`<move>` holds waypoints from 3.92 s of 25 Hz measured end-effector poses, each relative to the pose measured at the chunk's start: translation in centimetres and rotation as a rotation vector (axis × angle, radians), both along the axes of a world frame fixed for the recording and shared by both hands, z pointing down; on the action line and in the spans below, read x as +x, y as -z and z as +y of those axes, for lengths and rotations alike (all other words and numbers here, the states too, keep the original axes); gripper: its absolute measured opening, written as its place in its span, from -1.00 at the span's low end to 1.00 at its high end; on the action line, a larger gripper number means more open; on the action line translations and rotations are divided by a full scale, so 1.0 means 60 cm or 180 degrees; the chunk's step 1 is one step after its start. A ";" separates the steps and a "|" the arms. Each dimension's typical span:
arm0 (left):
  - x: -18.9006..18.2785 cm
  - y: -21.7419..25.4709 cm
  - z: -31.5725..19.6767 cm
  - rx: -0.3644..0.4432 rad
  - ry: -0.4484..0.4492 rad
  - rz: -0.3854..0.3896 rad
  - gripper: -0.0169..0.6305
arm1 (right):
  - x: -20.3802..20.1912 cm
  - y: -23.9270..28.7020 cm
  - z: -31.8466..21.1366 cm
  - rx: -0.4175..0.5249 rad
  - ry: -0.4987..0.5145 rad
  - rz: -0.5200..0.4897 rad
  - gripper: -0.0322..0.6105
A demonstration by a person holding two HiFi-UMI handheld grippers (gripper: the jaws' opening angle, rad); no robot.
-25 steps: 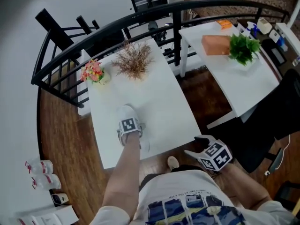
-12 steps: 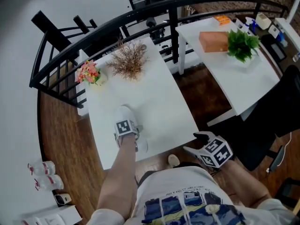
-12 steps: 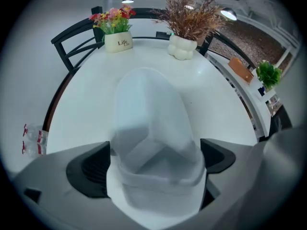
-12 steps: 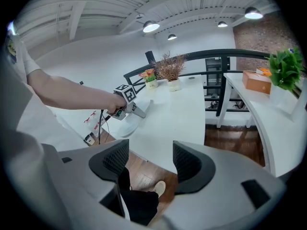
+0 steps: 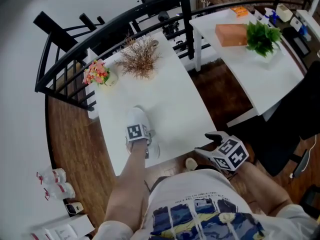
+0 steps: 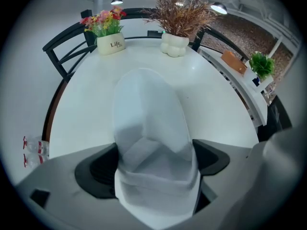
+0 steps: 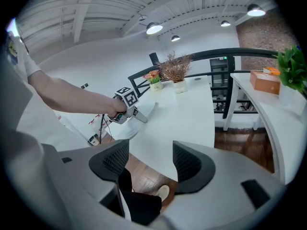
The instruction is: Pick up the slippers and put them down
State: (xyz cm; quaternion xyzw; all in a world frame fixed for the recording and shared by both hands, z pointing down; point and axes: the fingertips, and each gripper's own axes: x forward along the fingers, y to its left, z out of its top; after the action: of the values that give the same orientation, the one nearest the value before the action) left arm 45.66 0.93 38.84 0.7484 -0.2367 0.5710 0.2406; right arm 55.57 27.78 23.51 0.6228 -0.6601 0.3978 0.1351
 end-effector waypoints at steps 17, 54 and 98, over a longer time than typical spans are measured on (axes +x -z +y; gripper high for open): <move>-0.054 0.065 -0.011 0.0032 -0.0368 0.0208 0.52 | -0.059 -0.002 -0.050 0.0051 0.0296 -0.0024 0.04; -0.996 0.113 -0.102 0.0032 0.0887 0.0615 0.52 | -0.890 -0.043 -0.197 -0.0324 0.1922 0.0130 -0.01; -1.327 -1.270 -0.164 -0.0664 0.2522 -0.0166 0.51 | -1.140 -1.211 -0.618 -0.1706 0.2288 0.0148 -0.05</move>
State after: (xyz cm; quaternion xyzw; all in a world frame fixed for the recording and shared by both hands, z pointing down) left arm -33.97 -8.91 115.02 0.5563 -0.4534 0.4738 0.5103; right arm -12.84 -9.31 96.18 0.3057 -0.7050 0.4684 0.4361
